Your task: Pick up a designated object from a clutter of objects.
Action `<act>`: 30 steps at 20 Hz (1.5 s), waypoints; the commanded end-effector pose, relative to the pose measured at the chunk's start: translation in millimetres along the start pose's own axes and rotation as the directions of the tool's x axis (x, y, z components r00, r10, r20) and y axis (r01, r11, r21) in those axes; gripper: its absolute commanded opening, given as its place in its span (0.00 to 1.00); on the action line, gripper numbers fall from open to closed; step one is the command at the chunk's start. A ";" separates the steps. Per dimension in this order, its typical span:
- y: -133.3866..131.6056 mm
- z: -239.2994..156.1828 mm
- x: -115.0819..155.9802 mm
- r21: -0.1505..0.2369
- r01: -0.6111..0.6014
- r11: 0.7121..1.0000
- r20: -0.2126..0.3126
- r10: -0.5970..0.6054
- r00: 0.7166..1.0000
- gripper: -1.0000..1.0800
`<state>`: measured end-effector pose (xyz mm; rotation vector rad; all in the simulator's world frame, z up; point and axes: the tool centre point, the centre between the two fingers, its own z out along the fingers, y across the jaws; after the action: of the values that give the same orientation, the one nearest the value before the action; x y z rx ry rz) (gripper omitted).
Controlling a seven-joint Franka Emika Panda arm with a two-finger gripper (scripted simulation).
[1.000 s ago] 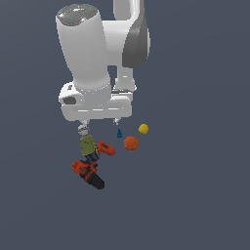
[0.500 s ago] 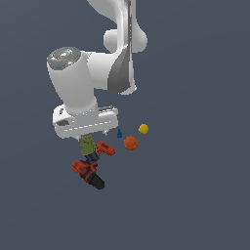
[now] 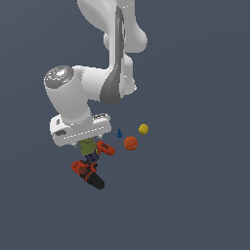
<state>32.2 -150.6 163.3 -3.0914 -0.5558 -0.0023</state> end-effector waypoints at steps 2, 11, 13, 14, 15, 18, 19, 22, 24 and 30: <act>3.7 6.3 -1.9 0.000 0.017 1.000 0.001 -0.017 1.000 0.96; 4.2 15.6 -2.7 0.000 0.018 1.000 0.002 -0.018 1.000 0.96; 4.1 23.7 -3.0 0.000 0.019 1.000 0.002 -0.019 1.000 0.96; 4.2 28.8 -3.3 0.000 0.019 1.000 0.002 -0.019 1.000 0.96; 4.0 34.3 -3.4 0.000 0.020 1.000 0.002 -0.020 1.000 0.96; 4.2 47.9 -3.8 0.000 0.020 1.000 0.002 -0.020 1.000 0.96; 4.1 51.2 -3.7 -0.001 0.021 1.000 0.002 -0.021 1.000 0.96; 4.5 57.2 -3.1 0.000 0.021 1.000 0.002 -0.021 1.000 0.96; 4.7 58.1 -2.8 0.000 0.021 1.000 0.002 -0.021 1.000 0.96; 4.7 58.1 -2.8 0.000 0.021 1.000 0.002 -0.021 1.000 0.00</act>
<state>31.8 -157.2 106.7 -3.0880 -0.5863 -0.0033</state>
